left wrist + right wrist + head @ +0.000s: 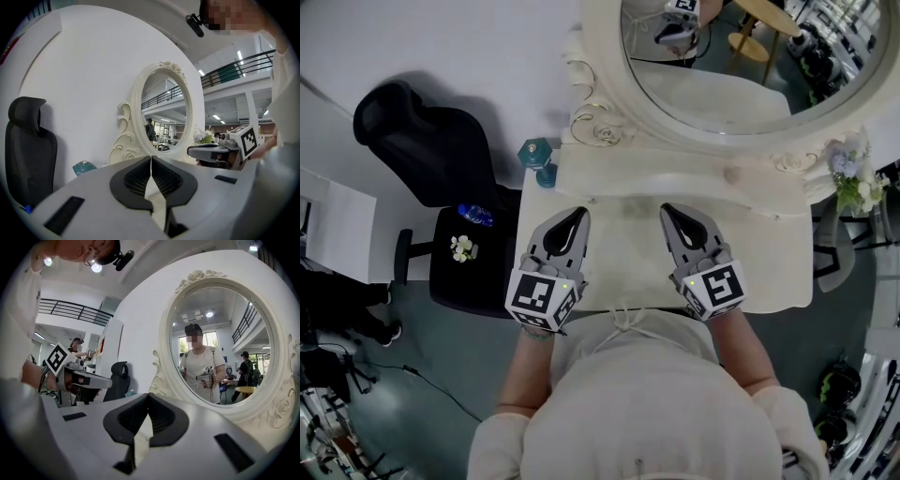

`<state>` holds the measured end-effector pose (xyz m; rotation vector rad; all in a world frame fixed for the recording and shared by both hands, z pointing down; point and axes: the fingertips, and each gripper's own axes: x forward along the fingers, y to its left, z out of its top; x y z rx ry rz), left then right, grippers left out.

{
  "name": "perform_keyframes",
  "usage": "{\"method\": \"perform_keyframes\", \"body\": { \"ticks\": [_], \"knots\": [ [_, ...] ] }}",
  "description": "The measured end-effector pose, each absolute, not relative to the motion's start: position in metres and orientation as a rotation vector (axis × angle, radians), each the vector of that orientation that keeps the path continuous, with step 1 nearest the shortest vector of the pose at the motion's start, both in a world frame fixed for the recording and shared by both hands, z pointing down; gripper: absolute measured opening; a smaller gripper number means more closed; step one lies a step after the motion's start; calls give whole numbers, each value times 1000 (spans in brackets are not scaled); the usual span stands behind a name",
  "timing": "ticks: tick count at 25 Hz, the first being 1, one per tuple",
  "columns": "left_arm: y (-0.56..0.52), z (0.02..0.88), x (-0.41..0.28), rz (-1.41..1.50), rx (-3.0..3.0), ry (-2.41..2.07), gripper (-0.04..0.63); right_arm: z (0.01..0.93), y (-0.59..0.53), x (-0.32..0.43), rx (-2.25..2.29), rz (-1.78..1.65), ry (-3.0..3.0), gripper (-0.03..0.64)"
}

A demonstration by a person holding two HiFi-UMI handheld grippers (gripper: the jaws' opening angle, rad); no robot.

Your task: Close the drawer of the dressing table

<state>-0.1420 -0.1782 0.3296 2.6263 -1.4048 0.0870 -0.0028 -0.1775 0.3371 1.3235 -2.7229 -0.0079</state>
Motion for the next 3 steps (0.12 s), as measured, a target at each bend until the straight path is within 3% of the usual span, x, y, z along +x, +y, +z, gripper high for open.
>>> {"method": "perform_keyframes", "body": {
  "ticks": [3],
  "knots": [
    [-178,330,-142,84,2631,-1400,23,337,-179,-8,1319,-19,-2729,2]
  ]
}}
